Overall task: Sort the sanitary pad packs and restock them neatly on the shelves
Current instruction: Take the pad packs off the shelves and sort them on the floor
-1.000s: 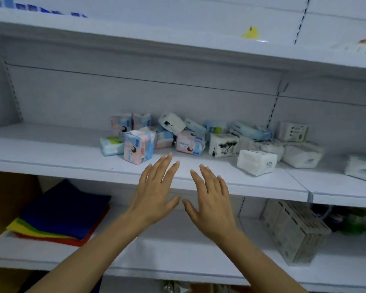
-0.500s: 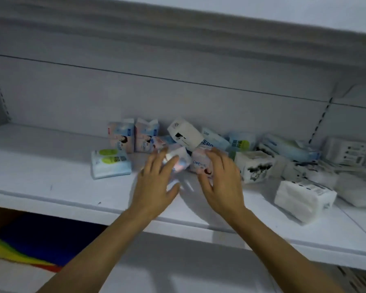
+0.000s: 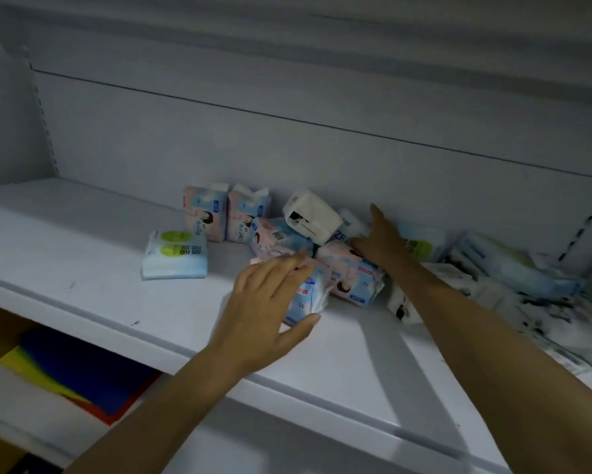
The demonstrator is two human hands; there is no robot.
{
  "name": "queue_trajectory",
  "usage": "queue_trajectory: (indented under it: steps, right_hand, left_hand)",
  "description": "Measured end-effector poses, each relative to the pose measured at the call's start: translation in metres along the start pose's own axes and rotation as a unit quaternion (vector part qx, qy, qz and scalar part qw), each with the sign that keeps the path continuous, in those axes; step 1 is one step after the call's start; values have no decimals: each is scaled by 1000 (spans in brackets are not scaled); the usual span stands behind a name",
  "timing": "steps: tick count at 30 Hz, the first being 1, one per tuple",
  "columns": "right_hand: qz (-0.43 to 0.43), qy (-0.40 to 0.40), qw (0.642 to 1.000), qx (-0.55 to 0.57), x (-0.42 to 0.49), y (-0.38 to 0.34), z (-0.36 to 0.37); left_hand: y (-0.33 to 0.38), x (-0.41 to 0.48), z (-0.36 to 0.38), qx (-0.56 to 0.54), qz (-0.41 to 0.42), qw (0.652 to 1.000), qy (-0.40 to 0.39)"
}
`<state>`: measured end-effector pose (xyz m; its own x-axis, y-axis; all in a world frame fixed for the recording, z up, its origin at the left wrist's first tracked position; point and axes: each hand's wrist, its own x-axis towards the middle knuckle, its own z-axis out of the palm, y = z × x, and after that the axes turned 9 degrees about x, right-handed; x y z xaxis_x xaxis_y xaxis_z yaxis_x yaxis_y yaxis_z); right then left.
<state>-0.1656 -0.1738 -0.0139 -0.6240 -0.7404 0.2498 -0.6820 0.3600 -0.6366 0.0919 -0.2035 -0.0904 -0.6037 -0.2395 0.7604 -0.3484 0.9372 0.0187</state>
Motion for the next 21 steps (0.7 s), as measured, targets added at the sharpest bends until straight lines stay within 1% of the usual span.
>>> queue_trajectory:
  steps: [1,3,4,5,6,8,10,12,14,16,18,19,21]
  right_hand:
    - [3,-4,1000,-29,5,2,-1]
    - [-14,11,990,-138,11,0,-5]
    - [-25,39,983,-176,12,-1,-7]
    - [-35,77,978,-190,13,-3,-9]
    - [-43,116,976,-181,13,-5,-11]
    - [-64,181,974,-119,11,-11,-16]
    - [-89,230,969,-6,7,-20,-24]
    - [-118,290,942,122,0,-35,-35]
    - [-139,320,909,228,-10,-57,-44]
    - [-153,309,882,321,-22,-82,-42]
    - [-149,251,869,399,-39,-108,-28]
    - [-137,203,872,423,-47,-118,-16]
    - [-79,99,888,443,-61,-135,15]
  left_hand:
    - [-2,1,1,3,2,1000,-17]
    - [-5,3,6,12,17,998,-54]
    - [-6,3,8,15,21,997,-66]
    - [-7,3,10,16,21,997,-76]
    - [-8,3,10,17,21,996,-82]
    - [-9,3,12,24,23,996,-85]
    - [-8,3,13,34,23,996,-84]
    - [-7,3,14,35,24,996,-79]
    - [-6,3,15,32,24,996,-73]
    - [-7,2,14,38,28,996,-70]
    - [-7,2,11,20,31,997,-67]
    - [-6,3,8,-15,22,998,-64]
    - [-9,4,-1,-102,-30,993,-57]
